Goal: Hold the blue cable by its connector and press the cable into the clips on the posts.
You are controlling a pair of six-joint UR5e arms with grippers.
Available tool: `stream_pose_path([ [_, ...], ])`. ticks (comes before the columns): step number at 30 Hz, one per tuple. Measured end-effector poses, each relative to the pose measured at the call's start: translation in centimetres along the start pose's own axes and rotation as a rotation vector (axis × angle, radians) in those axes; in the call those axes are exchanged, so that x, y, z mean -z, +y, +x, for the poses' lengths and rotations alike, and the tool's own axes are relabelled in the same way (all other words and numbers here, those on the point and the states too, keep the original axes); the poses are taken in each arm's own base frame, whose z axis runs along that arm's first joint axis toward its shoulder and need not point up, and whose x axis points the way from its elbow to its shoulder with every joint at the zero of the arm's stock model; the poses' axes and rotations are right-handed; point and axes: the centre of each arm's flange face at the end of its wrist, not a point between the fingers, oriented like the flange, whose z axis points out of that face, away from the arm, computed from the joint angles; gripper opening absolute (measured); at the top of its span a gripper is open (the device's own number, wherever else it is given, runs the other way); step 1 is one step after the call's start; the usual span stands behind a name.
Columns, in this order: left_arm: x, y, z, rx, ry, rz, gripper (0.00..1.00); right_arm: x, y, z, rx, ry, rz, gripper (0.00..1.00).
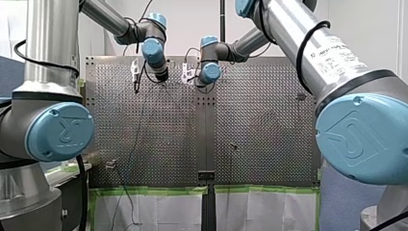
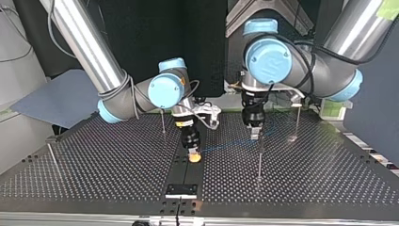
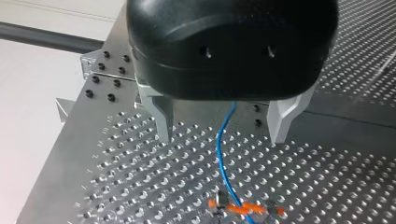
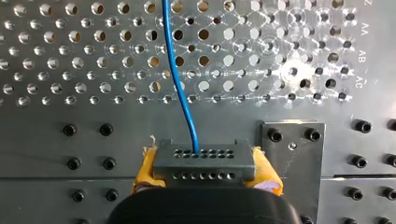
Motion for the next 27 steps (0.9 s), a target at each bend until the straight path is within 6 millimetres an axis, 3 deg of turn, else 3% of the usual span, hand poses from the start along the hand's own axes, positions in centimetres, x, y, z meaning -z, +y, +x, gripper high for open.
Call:
stream_pose_path([
  [9,-2.1,-1.6,0.8,0.026,-0.010,-0.038,1.00,-0.1,0.5,0.0,0.000,-0.001,-0.005,0.00],
  [27,-4.9,-2.6,2.6,0.046,-0.036,-0.063,1.00,-0.7,1.8,0.0,-0.030,-0.001,0.020,0.00],
])
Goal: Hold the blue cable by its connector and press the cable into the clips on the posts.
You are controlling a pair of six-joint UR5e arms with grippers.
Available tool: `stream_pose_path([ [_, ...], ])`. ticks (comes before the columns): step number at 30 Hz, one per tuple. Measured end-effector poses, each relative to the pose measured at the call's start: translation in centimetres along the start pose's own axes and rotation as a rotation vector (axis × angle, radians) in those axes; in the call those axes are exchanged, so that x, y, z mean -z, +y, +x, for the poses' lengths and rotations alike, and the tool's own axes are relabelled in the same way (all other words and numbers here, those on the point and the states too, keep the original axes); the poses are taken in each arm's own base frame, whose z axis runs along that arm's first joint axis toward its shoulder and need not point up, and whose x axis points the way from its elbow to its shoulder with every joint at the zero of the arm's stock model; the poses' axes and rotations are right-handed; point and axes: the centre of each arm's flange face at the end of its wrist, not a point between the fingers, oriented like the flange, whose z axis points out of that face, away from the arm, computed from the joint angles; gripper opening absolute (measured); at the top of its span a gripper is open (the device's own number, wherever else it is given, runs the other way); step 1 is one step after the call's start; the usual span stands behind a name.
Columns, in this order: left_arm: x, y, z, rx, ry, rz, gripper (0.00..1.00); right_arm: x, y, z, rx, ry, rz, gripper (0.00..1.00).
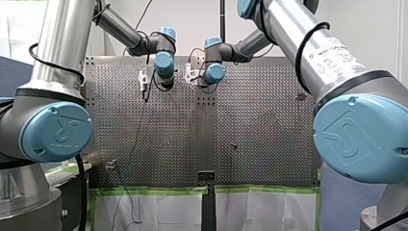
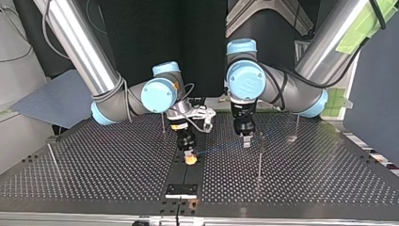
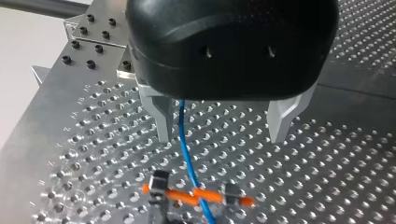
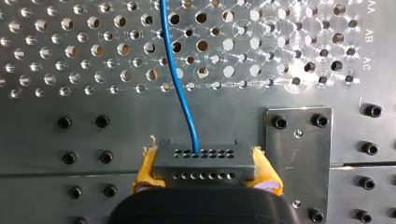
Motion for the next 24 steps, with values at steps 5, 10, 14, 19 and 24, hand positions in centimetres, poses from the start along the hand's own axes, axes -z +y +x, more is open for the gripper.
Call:
stream_pose_path([
  [5,-0.7,-0.7,-0.8,0.027,-0.034,0.000,1.00,-0.1,0.3,0.0,-0.005,0.001,0.004,0.00],
  [10,-1.6,-1.1,-1.3,0.033,-0.052,-0.016,1.00,-0.2,0.6,0.0,-0.006,0.001,0.001,0.00],
  [14,-2.4,-1.5,-1.3,0.032,-0.056,-0.016,1.00,-0.3,0.9,0.1,-0.007,0.002,0.002,0.00],
  [19,-3.1,-1.8,-1.1,0.031,-0.057,-0.019,1.00,-0.4,1.4,0.1,-0.006,0.003,0.002,0.00],
  [24,-3.4,-1.7,-1.1,0.034,-0.061,-0.025,1.00,-0.5,1.5,0.1,-0.006,0.002,0.004,0.00],
])
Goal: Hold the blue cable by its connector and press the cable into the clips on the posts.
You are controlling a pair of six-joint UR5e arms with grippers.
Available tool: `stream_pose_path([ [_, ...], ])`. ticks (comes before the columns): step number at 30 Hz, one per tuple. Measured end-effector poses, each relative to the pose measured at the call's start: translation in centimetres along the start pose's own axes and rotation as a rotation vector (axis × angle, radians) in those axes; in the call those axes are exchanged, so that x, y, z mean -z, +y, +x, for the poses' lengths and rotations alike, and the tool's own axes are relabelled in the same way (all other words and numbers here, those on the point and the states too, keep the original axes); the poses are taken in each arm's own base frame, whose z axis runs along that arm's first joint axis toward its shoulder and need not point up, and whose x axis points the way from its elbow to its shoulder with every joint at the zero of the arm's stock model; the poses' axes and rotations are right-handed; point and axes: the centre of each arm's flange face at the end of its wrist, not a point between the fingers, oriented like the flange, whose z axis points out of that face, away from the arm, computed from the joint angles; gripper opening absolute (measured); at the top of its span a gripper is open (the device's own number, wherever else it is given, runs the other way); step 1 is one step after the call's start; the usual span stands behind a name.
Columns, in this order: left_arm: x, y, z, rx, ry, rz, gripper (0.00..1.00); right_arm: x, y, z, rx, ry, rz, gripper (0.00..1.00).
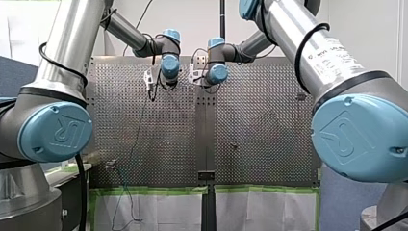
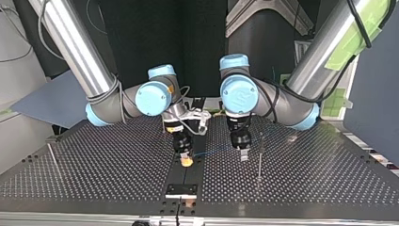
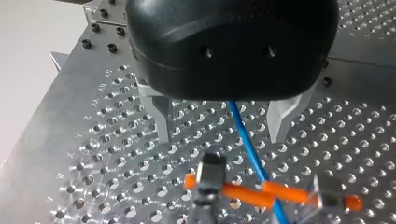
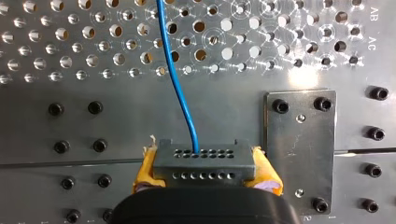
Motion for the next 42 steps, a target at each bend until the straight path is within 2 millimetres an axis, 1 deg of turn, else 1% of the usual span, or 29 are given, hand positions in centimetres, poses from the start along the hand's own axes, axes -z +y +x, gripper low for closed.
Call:
stream_pose_path([
  [4,0.05,-0.08,-0.03,-0.006,-0.002,0.000,1.00,0.01,-0.01,-0.01,0.000,-0.002,0.002,0.00],
  [6,0.06,-0.18,-0.08,-0.013,-0.007,0.002,0.66,0.02,0.00,-0.03,0.000,-0.003,0.003,0.00],
  [7,0.06,-0.28,-0.12,-0.018,-0.012,0.004,0.66,0.03,-0.01,-0.04,0.000,-0.004,0.003,0.00],
  [8,0.05,-0.35,-0.15,-0.020,-0.015,0.006,0.40,0.03,0.00,-0.04,0.000,-0.004,0.003,0.00],
  [9,0.05,-0.41,-0.17,-0.022,-0.018,0.008,0.23,0.03,0.00,-0.04,0.000,-0.004,0.003,0.00],
  [10,0.04,-0.47,-0.20,-0.022,-0.022,0.008,0.23,0.03,0.00,-0.03,0.000,-0.004,0.003,0.00],
  [11,0.05,-0.50,-0.22,-0.021,-0.024,0.008,0.07,0.03,0.00,-0.03,0.000,-0.004,0.003,0.00],
  [12,0.05,-0.52,-0.23,-0.021,-0.026,0.008,0.00,0.04,0.00,-0.03,0.000,-0.004,0.003,0.00],
  [31,-0.02,-0.07,-0.27,-0.022,-0.030,-0.030,0.00,0.05,0.17,-0.05,0.000,-0.009,0.002,0.00],
  [34,-0.06,-0.03,-0.32,-0.027,-0.032,-0.032,0.00,-0.06,0.66,-0.08,0.000,-0.009,-0.006,0.00],
  [35,-0.07,-0.03,-0.33,-0.030,-0.033,-0.032,0.11,-0.08,0.73,-0.06,0.000,-0.009,-0.007,0.00],
  [36,-0.07,-0.04,-0.33,-0.033,-0.033,-0.031,0.25,-0.08,0.69,-0.07,0.000,-0.009,-0.005,0.00],
  [37,-0.07,-0.04,-0.34,-0.035,-0.033,-0.032,0.25,-0.08,0.71,-0.06,0.000,-0.009,-0.006,0.00],
  [38,-0.08,-0.03,-0.34,-0.038,-0.033,-0.032,0.57,-0.10,0.77,-0.04,0.000,-0.009,-0.007,0.00],
  [39,-0.07,-0.05,-0.34,-0.039,-0.033,-0.032,0.71,-0.10,0.78,-0.05,0.000,-0.009,-0.006,0.00],
  [40,-0.06,-0.06,-0.34,-0.040,-0.034,-0.032,0.71,-0.10,0.77,-0.04,0.000,-0.009,-0.006,0.00],
  [41,-0.07,-0.05,-0.33,-0.041,-0.034,-0.033,0.84,-0.11,0.79,-0.03,-0.001,-0.008,-0.007,0.00],
  [42,-0.07,-0.03,-0.33,-0.041,-0.034,-0.034,0.93,-0.10,0.78,-0.03,-0.001,-0.009,-0.006,0.00],
])
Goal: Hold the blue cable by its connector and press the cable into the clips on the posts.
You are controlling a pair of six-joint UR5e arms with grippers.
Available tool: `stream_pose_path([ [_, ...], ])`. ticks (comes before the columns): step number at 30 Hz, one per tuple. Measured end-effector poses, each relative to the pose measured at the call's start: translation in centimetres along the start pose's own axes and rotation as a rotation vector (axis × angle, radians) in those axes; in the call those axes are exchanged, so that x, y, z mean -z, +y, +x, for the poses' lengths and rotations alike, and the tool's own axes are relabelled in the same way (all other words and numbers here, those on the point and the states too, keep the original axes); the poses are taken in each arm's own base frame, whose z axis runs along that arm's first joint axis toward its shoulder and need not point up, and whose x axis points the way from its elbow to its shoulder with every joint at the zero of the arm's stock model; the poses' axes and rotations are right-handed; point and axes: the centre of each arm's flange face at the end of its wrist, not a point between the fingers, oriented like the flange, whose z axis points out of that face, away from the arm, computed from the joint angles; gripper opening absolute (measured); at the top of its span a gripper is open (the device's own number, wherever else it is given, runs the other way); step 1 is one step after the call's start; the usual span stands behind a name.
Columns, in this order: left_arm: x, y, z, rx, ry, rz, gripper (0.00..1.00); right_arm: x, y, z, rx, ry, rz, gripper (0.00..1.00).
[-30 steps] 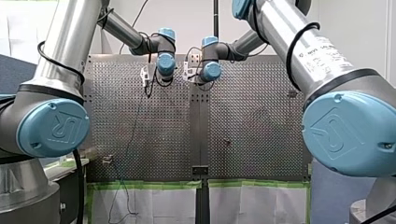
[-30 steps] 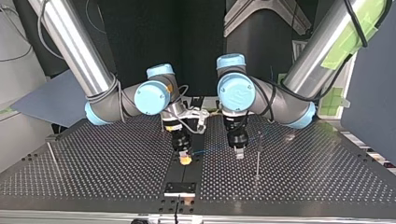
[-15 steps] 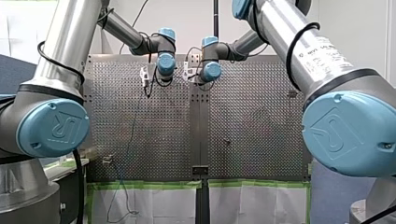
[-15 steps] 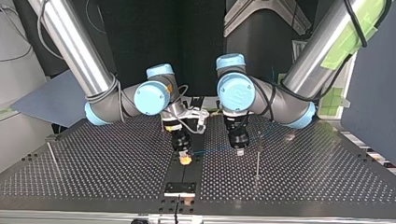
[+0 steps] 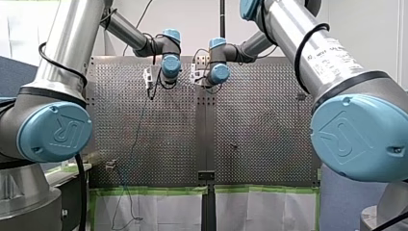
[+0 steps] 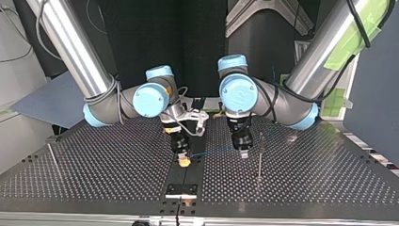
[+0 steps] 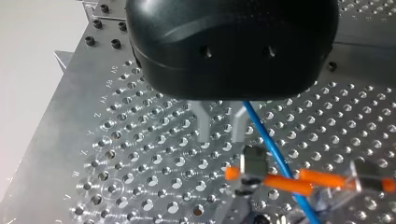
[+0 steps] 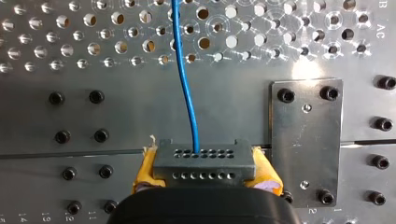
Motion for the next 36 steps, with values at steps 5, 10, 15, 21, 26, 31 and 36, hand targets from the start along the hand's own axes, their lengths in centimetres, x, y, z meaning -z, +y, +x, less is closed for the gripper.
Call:
stream_pose_path([
  [5,0.03,0.06,-0.02,-0.005,-0.003,-0.012,0.93,0.01,0.01,-0.02,0.000,0.000,0.000,0.00],
  [10,-0.18,0.19,-0.11,-0.005,-0.011,-0.017,0.79,0.02,-0.03,-0.03,0.000,-0.001,0.000,0.00],
  [15,-0.18,0.02,-0.17,-0.005,-0.018,-0.011,0.32,0.02,0.00,-0.04,0.000,-0.001,0.000,0.00],
  [21,-0.06,-0.26,-0.19,-0.014,-0.021,0.000,0.04,0.02,-0.03,-0.04,0.000,-0.001,0.000,0.00],
  [26,0.02,-0.37,-0.18,-0.022,-0.020,0.004,0.00,0.03,-0.02,-0.05,0.000,-0.002,0.000,0.00],
  [31,0.11,-0.52,-0.15,-0.024,-0.018,0.014,0.00,0.03,0.01,-0.05,0.001,-0.002,0.000,0.00],
  [36,0.19,-0.61,-0.12,-0.025,-0.016,0.018,0.11,0.02,0.03,-0.04,0.001,-0.002,0.000,0.00],
])
